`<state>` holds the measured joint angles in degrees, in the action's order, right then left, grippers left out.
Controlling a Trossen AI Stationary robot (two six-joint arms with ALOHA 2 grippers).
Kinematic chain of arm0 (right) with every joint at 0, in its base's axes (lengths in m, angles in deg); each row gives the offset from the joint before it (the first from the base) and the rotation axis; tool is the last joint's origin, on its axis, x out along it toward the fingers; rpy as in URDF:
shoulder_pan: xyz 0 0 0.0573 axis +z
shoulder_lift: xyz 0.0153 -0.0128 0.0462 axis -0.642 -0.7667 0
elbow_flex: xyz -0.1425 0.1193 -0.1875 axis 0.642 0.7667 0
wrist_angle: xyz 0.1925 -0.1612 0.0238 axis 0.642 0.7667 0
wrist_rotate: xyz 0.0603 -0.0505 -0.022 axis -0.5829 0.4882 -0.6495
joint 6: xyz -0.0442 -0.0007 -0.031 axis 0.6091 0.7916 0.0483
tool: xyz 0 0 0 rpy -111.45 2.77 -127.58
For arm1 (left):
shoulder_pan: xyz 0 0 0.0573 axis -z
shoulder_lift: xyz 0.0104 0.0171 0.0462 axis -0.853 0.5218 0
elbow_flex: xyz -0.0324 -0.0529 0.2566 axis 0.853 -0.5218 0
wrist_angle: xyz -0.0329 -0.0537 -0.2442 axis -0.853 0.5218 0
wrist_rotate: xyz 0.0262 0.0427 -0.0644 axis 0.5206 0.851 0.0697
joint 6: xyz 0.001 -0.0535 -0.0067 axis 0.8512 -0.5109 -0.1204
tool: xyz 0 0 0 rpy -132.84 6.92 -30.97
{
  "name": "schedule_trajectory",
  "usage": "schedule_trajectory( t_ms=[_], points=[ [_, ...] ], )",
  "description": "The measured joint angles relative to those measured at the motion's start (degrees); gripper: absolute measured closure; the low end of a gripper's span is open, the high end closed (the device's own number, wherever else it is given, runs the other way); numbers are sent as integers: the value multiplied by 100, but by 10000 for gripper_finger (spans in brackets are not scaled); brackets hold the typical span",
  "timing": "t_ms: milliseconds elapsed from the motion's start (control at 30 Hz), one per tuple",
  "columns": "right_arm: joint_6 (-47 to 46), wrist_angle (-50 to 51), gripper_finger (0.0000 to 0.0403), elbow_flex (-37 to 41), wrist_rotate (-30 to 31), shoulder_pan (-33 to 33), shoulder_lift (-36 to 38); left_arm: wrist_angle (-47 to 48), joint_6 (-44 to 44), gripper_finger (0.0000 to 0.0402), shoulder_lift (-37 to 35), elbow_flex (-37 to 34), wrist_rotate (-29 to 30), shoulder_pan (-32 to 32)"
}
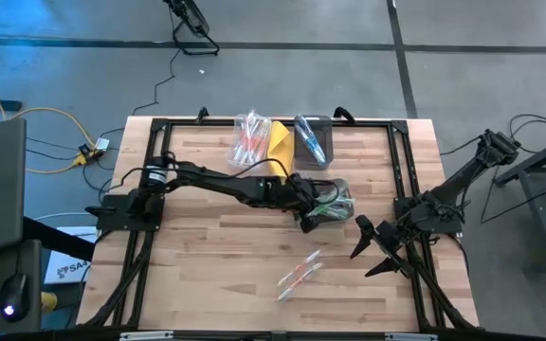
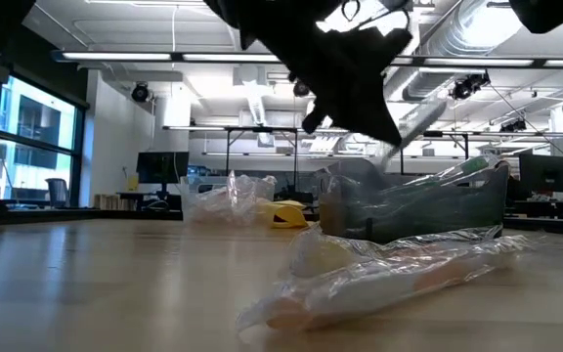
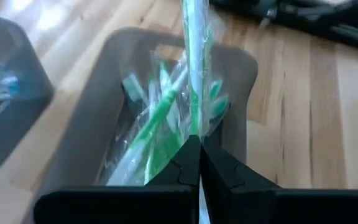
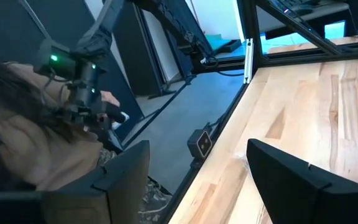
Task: Pick & Place Toothbrushes
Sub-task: Put the green toothbrush into the bottom black transparent bin, then put the orange toothbrush into the transparent bin
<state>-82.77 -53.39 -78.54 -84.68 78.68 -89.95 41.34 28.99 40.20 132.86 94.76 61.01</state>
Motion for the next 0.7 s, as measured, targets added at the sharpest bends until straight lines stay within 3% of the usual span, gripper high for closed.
schedule_trajectory(
  t_ms=[400,567,700],
  points=[
    [0,3,141,0,-8,0,-2,93,279,393,145,4,-110,-25],
    [0,3,141,0,-8,0,-2,272,250,335,198,6,-536,-112],
    [2,3,141,0,27,0,-2,284,24,279,239,-1,-522,-182]
  ],
)
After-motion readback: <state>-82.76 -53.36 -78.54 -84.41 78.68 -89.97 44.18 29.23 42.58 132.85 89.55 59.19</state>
